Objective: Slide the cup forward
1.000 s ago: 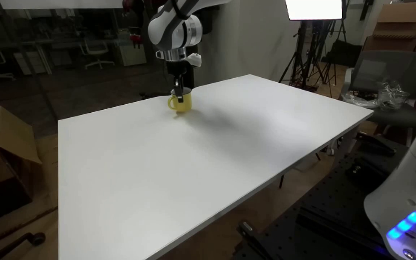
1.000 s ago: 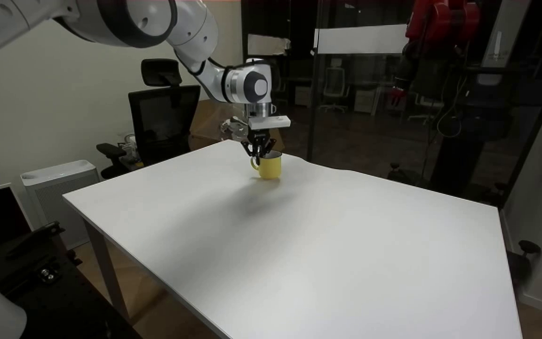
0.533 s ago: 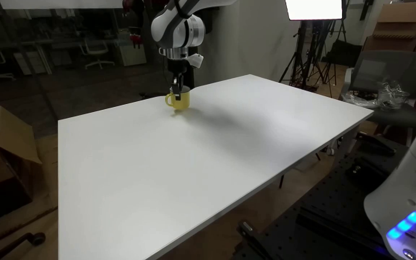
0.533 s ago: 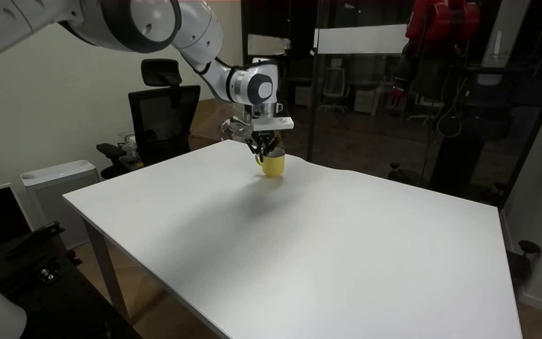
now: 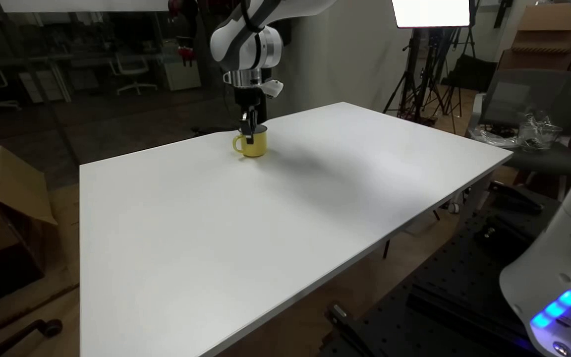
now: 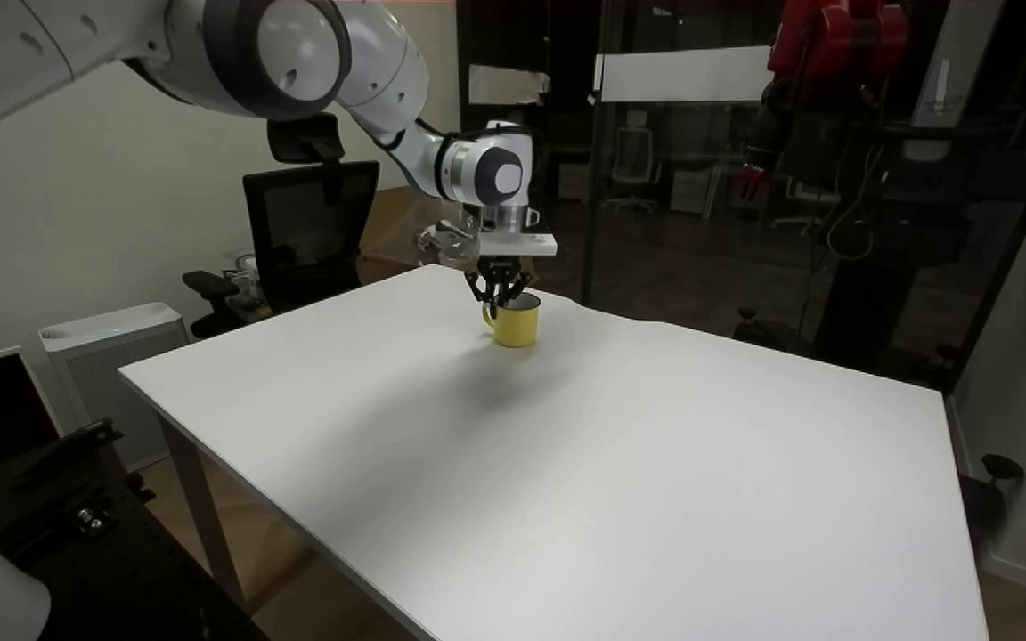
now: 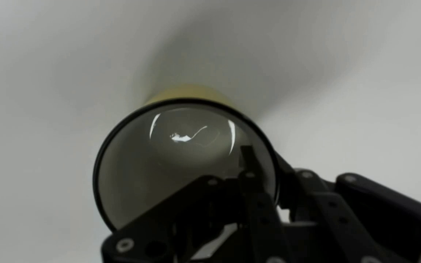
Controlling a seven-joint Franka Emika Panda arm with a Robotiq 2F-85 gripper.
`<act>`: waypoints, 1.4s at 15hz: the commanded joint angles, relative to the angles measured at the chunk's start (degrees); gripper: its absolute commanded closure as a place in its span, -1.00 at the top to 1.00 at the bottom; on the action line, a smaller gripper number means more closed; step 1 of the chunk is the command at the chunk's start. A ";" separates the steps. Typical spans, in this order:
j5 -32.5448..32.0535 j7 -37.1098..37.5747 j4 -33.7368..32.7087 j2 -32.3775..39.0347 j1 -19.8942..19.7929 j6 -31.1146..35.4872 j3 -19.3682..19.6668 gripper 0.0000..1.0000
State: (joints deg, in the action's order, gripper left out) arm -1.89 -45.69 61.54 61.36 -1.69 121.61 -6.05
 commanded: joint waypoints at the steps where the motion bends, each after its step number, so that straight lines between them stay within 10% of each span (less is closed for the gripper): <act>1: -0.39 2.39 -6.44 3.00 0.35 -4.13 0.32 -0.94; 2: -0.46 2.61 -6.97 3.23 0.40 -4.83 0.41 -0.27; 12: -1.43 2.91 -9.95 3.14 0.84 -8.86 1.22 0.95; 21: -0.90 2.55 -8.31 -1.89 0.70 -11.02 0.34 1.00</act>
State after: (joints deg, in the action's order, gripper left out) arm -2.59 -43.22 53.49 59.32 -0.91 110.78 -5.50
